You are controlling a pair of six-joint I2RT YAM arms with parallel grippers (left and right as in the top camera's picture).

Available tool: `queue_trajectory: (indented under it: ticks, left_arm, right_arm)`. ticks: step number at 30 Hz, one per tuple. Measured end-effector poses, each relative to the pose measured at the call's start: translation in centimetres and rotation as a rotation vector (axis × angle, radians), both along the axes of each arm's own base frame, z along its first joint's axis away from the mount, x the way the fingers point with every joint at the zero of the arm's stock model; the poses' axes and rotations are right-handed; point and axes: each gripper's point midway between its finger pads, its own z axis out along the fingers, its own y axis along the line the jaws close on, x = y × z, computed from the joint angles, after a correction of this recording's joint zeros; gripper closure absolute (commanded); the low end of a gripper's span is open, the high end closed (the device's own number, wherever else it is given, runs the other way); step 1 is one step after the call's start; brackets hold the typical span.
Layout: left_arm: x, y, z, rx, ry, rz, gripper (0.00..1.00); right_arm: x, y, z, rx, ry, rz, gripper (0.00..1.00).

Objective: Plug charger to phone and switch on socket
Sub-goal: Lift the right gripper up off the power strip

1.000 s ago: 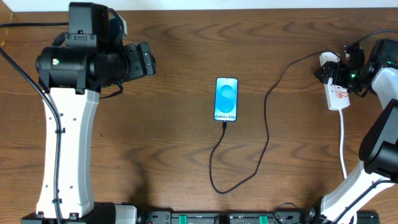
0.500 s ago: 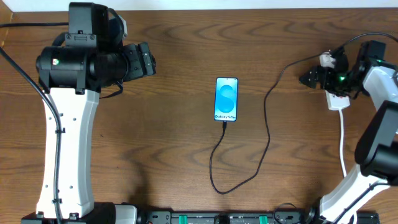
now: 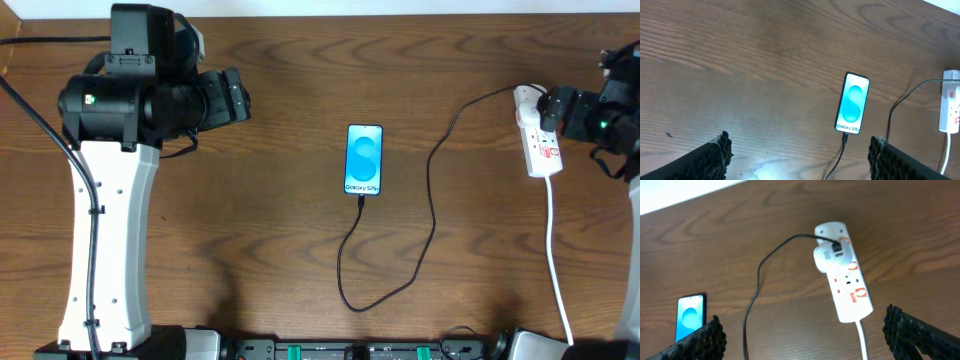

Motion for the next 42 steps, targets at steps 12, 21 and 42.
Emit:
queue_trajectory:
  ticks: [12,21,42]
  left_arm:
    - [0.01,0.0,0.0,0.0,0.0,0.0,0.12]
    - [0.01,0.0,0.0,0.0,0.0,0.0,0.12]
    - [-0.2,0.02,-0.12,0.001,0.009,0.0,0.12]
  right_arm:
    - [-0.45,-0.15,0.48,-0.014,-0.005,-0.011,0.01]
    - [-0.45,-0.16,0.48,-0.016,-0.005,-0.011,0.01]
    - [-0.45,-0.19,0.47,-0.016,-0.005,-0.013,0.01]
